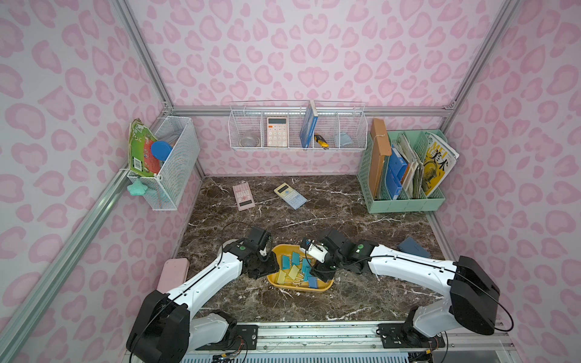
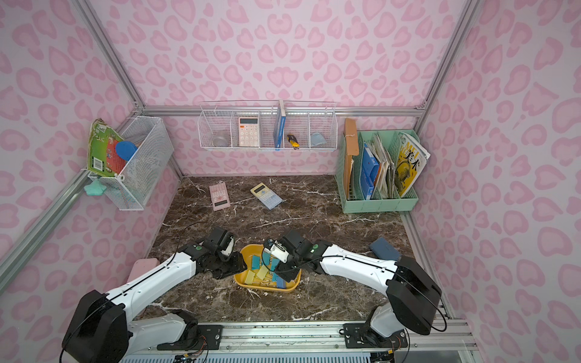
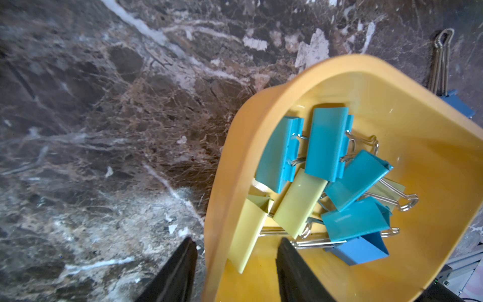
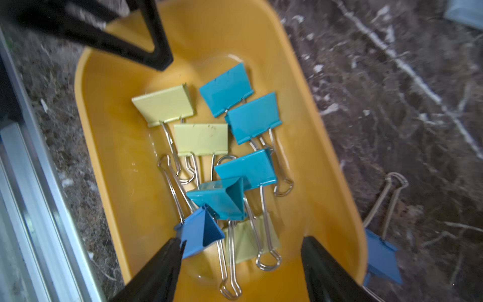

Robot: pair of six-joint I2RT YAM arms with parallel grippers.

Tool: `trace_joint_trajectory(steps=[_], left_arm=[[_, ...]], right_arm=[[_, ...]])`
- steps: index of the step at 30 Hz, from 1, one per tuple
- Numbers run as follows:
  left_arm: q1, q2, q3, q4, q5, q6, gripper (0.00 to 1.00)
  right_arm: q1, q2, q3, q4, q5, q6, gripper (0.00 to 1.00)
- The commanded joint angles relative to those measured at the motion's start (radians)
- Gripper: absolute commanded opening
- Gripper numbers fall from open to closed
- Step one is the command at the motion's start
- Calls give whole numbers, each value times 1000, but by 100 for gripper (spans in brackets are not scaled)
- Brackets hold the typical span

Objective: Put the binder clips in the storage box
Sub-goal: Place the binder clip in the storage box, then adjust the binder clip at the center of the board.

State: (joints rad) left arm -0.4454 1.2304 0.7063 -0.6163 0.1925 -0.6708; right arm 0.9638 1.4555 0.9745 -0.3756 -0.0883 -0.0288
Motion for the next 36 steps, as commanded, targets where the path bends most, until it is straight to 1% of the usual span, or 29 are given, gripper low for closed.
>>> trace_joint_trajectory(steps=[1, 2, 4, 6, 7, 8, 10, 12, 15, 19, 23, 26, 28, 36], left_arm=[[1, 4, 9, -25, -12, 11, 54], [1, 2, 7, -23, -14, 11, 54], [1, 0, 8, -25, -15, 11, 54], [1, 1, 10, -28, -17, 11, 54], [1, 3, 10, -28, -18, 11, 54], [1, 4, 10, -28, -19, 11, 54], [1, 9, 10, -26, -18, 11, 54], [1, 12, 12, -27, -19, 13, 54], [1, 11, 15, -29, -22, 13, 54], [1, 9, 13, -31, -23, 11, 54], [1, 14, 12, -28, -21, 13, 54], [1, 15, 15, -28, -20, 13, 54], [1, 15, 15, -28, -22, 13, 54], [1, 20, 15, -23, -18, 14, 54]], right_arm=[[-48, -90, 3, 51, 24, 129, 68], [-72, -128, -5, 56, 57, 193, 62], [-123, -211, -39, 54, 91, 318, 44], [-155, -267, -55, -7, 158, 442, 9], [-175, -296, -73, -39, 177, 507, 0], [-193, -316, -97, -58, 177, 562, 0], [-224, -363, -174, -67, 136, 643, 0], [-232, -373, -248, -54, 84, 691, 0], [-232, -360, -347, 5, -21, 766, 0], [-185, -368, -439, 160, -74, 826, 0], [-172, -320, -428, 171, -64, 830, 0], [-173, -239, -427, 208, -82, 831, 0], [-175, -189, -419, 216, -54, 831, 0], [-260, -66, -381, 255, -21, 762, 0]])
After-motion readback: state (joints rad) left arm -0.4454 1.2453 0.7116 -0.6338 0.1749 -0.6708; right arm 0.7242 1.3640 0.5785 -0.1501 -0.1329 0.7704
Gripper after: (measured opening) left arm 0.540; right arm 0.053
